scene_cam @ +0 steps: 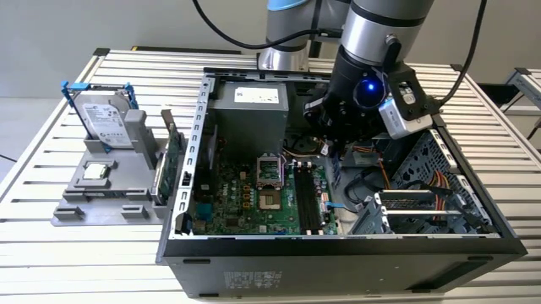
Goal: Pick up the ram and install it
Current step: 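Insert the ram into the slot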
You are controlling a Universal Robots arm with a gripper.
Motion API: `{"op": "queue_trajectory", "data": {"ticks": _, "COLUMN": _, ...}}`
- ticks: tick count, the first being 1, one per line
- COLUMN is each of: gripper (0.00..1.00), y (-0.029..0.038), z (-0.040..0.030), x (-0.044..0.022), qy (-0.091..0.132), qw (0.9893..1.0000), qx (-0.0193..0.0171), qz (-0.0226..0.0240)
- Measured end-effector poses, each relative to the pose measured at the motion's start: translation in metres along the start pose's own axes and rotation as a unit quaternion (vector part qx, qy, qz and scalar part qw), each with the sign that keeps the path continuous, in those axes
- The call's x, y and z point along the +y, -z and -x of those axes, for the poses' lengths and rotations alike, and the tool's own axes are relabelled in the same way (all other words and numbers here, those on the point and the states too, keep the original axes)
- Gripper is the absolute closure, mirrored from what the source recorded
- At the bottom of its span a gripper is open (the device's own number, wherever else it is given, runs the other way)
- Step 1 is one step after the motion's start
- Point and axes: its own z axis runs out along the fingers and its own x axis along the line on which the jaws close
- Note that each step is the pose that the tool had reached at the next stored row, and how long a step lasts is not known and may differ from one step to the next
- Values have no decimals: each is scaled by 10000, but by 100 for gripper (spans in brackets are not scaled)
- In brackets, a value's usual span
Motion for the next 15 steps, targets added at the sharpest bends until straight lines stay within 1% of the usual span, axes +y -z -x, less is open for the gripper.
{"op": "queue_trajectory", "data": {"ticks": 3, "gripper": 100, "y": -9, "z": -1, "x": -1, "qy": 1, "qw": 10000, "qx": 0, "qz": 0}}
{"op": "queue_trajectory", "data": {"ticks": 7, "gripper": 100, "y": -57, "z": -2, "x": 0, "qy": 10, "qw": 10000, "qx": 1, "qz": 9}}
{"op": "queue_trajectory", "data": {"ticks": 11, "gripper": 100, "y": -83, "z": -8, "x": 0, "qy": 20, "qw": 10000, "qx": 1, "qz": 9}}
{"op": "queue_trajectory", "data": {"ticks": 15, "gripper": 100, "y": -85, "z": -10, "x": 0, "qy": 21, "qw": 10000, "qx": 1, "qz": 8}}
